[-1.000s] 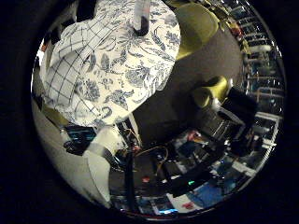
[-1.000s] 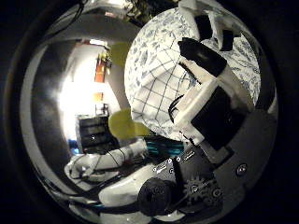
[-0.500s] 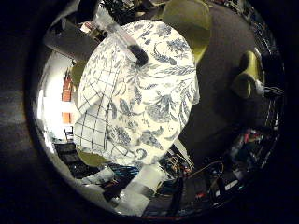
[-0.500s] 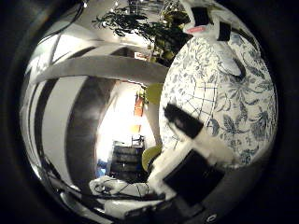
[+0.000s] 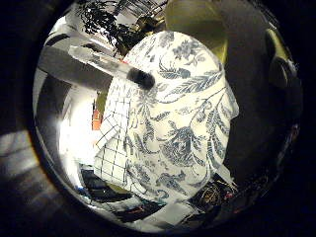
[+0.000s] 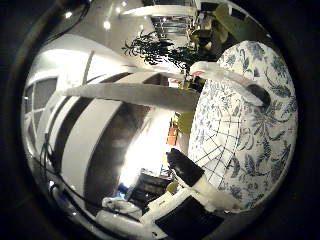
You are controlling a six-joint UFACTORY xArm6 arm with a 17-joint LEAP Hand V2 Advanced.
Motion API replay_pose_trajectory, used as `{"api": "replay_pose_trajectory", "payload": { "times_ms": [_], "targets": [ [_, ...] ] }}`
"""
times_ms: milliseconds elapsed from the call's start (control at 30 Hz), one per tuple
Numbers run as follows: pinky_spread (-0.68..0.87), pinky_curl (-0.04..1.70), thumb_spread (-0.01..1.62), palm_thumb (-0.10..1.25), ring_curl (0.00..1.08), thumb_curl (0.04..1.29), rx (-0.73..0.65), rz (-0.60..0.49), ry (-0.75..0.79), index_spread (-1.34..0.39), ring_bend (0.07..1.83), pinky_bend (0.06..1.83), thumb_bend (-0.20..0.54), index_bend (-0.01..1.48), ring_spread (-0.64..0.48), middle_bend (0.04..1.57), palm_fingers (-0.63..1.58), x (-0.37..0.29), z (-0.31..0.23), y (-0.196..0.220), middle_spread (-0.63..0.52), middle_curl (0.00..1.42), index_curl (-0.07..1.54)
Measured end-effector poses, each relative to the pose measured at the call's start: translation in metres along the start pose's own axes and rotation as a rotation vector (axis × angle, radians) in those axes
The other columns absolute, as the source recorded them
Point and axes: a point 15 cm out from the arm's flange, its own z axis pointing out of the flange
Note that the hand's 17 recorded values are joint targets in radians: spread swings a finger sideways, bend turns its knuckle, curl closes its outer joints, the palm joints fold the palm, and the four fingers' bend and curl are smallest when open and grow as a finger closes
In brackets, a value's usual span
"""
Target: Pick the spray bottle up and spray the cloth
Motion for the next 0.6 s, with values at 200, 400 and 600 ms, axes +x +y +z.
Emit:
{"api": "replay_pose_trajectory", "payload": {
  "times_ms": [200,400,600],
  "targets": [
    [0.42,0.48,1.07,0.63,0.26,0.35,0.115,-0.011,-0.072,-0.16,0.36,0.36,-0.023,0.14,0.25,0.24,-0.01,0.018,0.001,-0.015,0.22,0.33,0.23],
    [0.41,0.43,1.07,0.63,0.26,0.35,0.126,0.005,-0.073,-0.15,0.35,0.38,-0.023,0.14,0.25,0.25,0.0,0.036,0.007,-0.013,0.22,0.33,0.23],
    [0.4,0.39,1.06,0.64,0.26,0.35,0.123,0.004,-0.086,-0.15,0.35,0.39,-0.022,0.14,0.25,0.25,0.02,0.038,0.028,-0.021,0.22,0.33,0.24]
  ]
}}
